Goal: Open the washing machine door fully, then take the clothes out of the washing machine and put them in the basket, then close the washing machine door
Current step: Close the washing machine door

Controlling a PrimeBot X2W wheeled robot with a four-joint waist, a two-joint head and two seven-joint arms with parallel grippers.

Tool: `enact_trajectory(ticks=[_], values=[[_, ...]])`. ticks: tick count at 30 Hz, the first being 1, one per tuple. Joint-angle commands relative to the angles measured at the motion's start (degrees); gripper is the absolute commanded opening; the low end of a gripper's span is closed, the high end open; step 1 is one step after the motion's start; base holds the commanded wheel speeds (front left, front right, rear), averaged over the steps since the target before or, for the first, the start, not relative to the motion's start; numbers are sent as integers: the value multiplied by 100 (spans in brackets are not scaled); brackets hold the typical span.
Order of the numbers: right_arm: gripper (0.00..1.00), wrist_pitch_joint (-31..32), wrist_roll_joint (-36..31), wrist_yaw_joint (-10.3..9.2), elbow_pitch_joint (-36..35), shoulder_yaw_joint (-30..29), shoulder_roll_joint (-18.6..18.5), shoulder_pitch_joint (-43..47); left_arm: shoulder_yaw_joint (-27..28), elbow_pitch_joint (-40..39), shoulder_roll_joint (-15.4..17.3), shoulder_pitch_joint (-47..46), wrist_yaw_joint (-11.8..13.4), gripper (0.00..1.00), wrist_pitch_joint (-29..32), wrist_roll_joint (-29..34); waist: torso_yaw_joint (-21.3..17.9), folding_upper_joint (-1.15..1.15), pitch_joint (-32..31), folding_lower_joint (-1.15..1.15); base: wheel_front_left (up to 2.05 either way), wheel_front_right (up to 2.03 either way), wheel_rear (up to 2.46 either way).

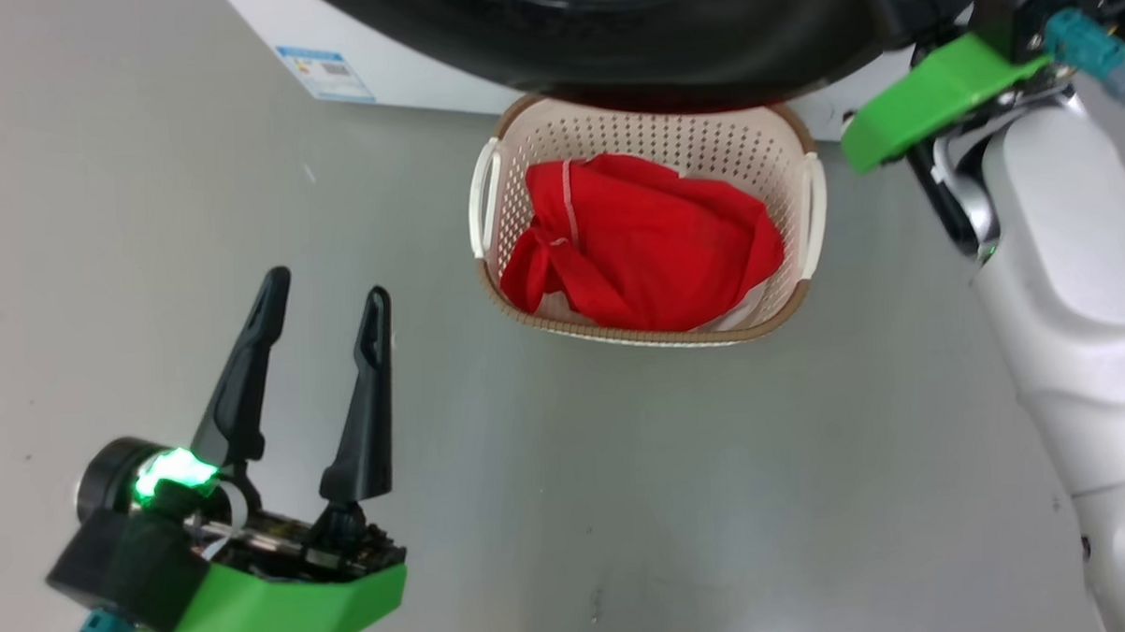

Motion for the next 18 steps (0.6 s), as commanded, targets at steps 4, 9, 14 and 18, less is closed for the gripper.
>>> enact_trajectory(ticks=[4,9,14,18], values=[[0,-35,-202,18,56,-131,-10,-408,37,-109,99,-159,-31,100,-45,-86,112,0,178,0,0,0,0],[0,-35,-435,18,331,-380,-101,-925,-69,-107,82,-289,-31,100,-45,-146,142,0,354,0,0,0,0],[0,-35,-707,18,536,-614,-37,-1350,-72,-110,64,-374,-32,100,-45,-177,118,0,519,0,0,0,0],[0,-35,-881,18,590,-780,7,-1440,-120,-72,51,-445,-32,100,-45,-194,157,0,534,0,0,0,0]])
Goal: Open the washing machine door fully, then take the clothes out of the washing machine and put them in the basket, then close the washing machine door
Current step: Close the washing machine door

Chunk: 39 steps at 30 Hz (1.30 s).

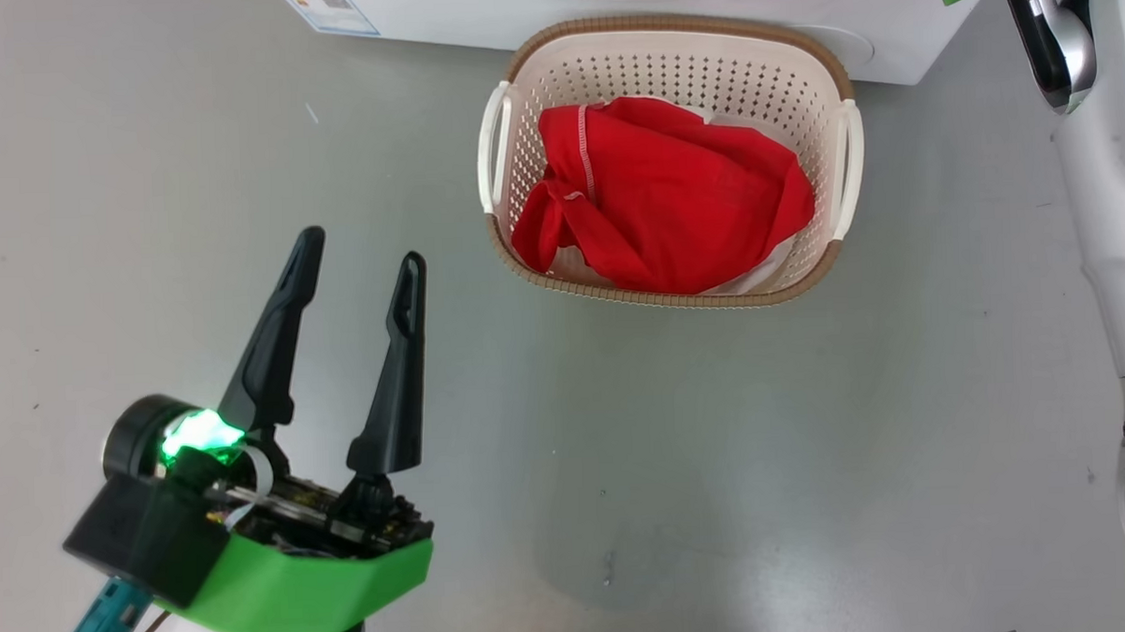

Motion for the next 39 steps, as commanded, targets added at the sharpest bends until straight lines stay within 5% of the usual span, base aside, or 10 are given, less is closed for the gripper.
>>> enact_trajectory(ticks=[1,12,14,16,26,39], values=[[0,15,-48,-33,-103,-114,95,-145,165,-109,88,-61,-32,100,-45,-36,18,0,-12,0,0,0,0],[0,15,379,-33,-357,52,411,675,162,27,109,29,-32,100,-45,-55,-158,0,-347,0,0,0,0],[35,15,521,-33,-432,164,454,946,150,41,112,53,-32,100,-45,-85,-229,0,-439,0,0,0,0],[98,15,664,-33,-532,292,484,1252,189,56,107,87,-32,100,-45,-140,-313,0,-553,0,0,0,0],[100,15,1347,-33,-1357,697,510,3254,270,275,139,441,-32,100,-45,-223,-726,0,-1427,0,0,0,0],[100,15,1202,-33,-2767,-35,511,5186,681,515,195,937,-32,100,-45,-29,-1464,0,-2185,0,0,0,0]])
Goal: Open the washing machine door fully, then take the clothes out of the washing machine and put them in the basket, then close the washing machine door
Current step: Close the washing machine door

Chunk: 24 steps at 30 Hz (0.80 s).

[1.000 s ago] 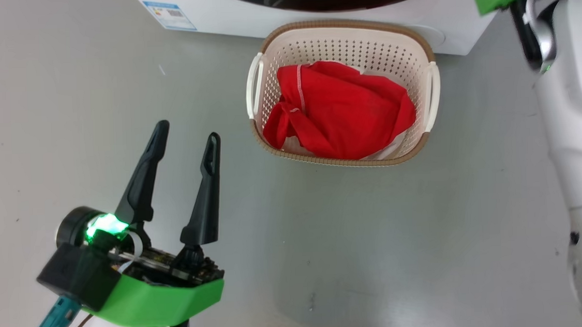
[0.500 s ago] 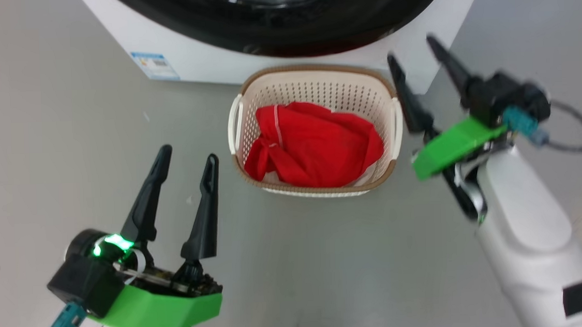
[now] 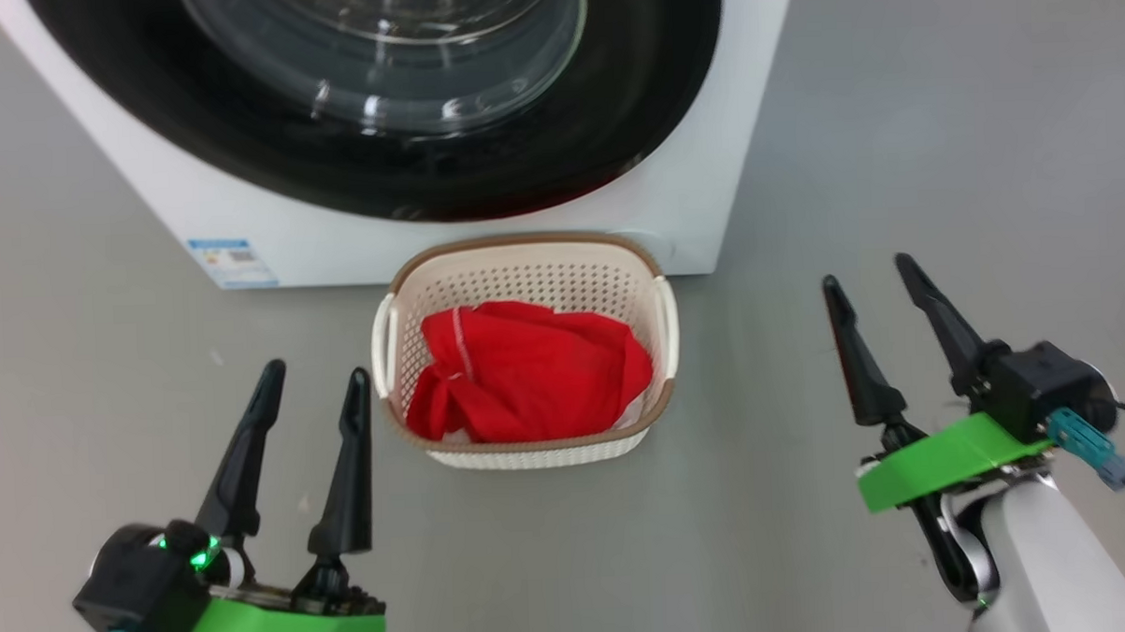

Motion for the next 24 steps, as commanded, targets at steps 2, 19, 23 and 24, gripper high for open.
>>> enact_trajectory(ticks=[2,19,23,24], values=[[100,5,-129,-22,-354,-22,40,190,274,-96,91,83,-32,100,-45,60,-395,0,-371,0,0,0,0],[100,5,-112,-22,-1562,-660,40,1808,708,136,141,890,-32,100,-45,227,-616,0,-1154,0,0,0,0],[100,5,-74,-22,-1704,-701,40,2090,835,104,148,1077,-32,100,-45,276,-645,0,-1238,0,0,0,0],[100,5,-72,-22,-1725,-707,40,2133,854,96,144,1113,-32,100,-45,289,-652,0,-1252,0,0,0,0]])
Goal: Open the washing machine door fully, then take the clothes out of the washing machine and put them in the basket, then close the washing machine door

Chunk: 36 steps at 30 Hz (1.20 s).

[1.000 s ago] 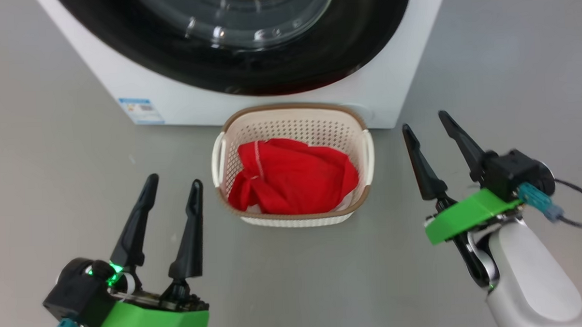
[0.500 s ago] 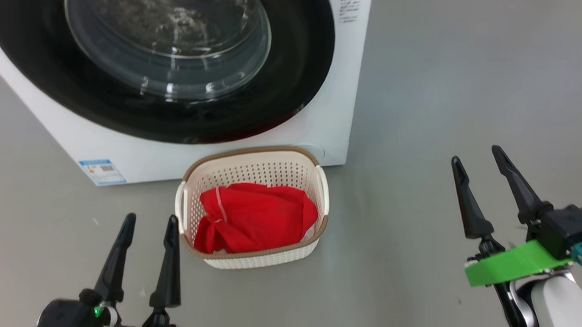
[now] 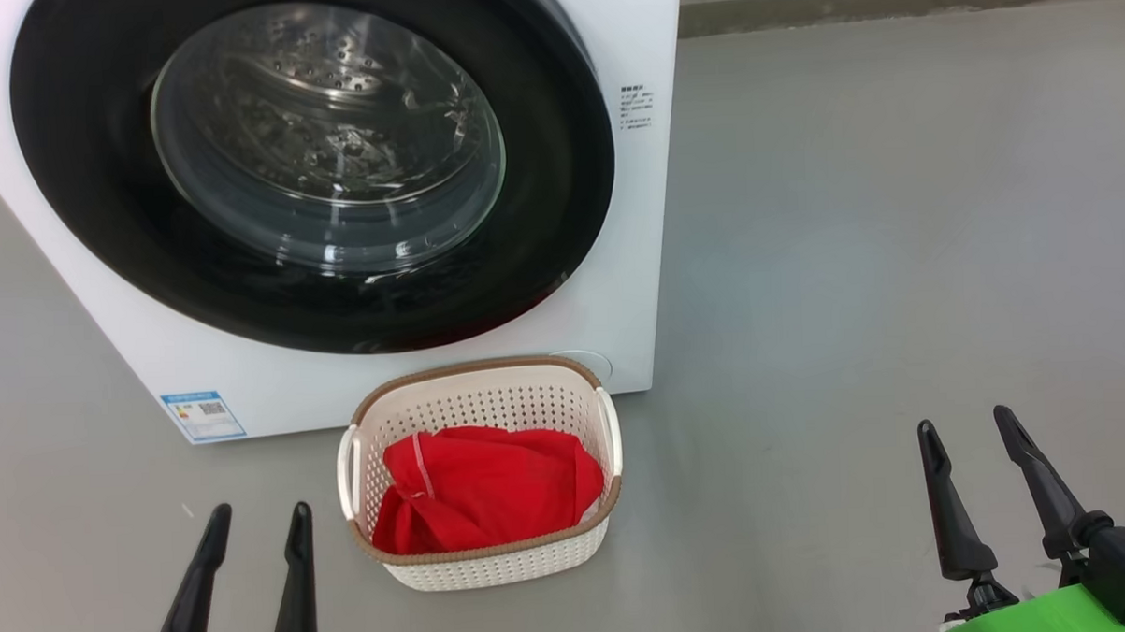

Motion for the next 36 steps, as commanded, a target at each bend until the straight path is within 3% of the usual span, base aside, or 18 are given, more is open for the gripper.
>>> enact_trajectory(ticks=[1,22,23,36], values=[[100,5,69,-21,-187,92,-72,-77,223,-152,72,-69,-32,100,-46,66,-39,0,-56,0,0,0,0],[100,5,43,-21,-6,311,-72,100,327,143,58,88,-23,100,-46,15,-59,0,-240,0,0,0,0],[0,0,-18,0,114,183,5,178,144,274,1,213,0,0,0,25,-59,0,-241,0,0,0,0],[0,33,133,2,1026,250,128,468,27,1129,-253,355,7,0,85,-121,-54,0,-236,1,0,0,0]])
